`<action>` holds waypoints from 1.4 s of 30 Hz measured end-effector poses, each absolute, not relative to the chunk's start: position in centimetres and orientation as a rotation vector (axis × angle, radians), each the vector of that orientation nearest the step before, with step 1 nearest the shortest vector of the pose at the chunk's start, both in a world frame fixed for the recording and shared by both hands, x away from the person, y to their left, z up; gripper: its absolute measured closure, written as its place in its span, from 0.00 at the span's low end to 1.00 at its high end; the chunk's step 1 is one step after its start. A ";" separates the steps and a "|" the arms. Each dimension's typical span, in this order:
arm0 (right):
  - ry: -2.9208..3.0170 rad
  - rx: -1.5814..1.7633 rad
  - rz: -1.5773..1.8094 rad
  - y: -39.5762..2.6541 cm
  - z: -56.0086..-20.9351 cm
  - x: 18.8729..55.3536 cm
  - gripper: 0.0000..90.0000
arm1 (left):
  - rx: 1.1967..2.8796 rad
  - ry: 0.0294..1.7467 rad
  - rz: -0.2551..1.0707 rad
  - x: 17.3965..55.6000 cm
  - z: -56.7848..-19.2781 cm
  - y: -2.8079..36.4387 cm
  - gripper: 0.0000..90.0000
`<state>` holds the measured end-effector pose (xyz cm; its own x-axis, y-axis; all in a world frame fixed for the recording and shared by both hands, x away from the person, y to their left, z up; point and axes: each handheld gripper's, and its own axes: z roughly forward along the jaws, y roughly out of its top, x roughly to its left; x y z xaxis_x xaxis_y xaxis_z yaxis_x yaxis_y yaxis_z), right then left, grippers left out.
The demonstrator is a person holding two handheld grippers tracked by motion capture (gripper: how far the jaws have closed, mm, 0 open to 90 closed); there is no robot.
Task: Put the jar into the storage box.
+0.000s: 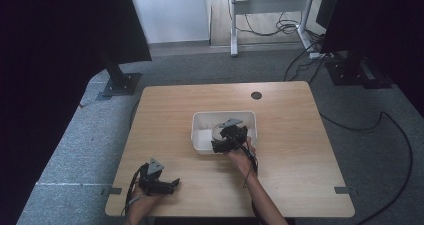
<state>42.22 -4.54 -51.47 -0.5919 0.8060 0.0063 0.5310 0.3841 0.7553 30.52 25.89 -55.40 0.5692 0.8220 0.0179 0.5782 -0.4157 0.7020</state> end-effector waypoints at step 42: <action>2.272 1.048 1.066 -7.0 -49.3 38.0 0.02 | 2.146 1.113 0.481 30.6 -55.4 25.8 0.00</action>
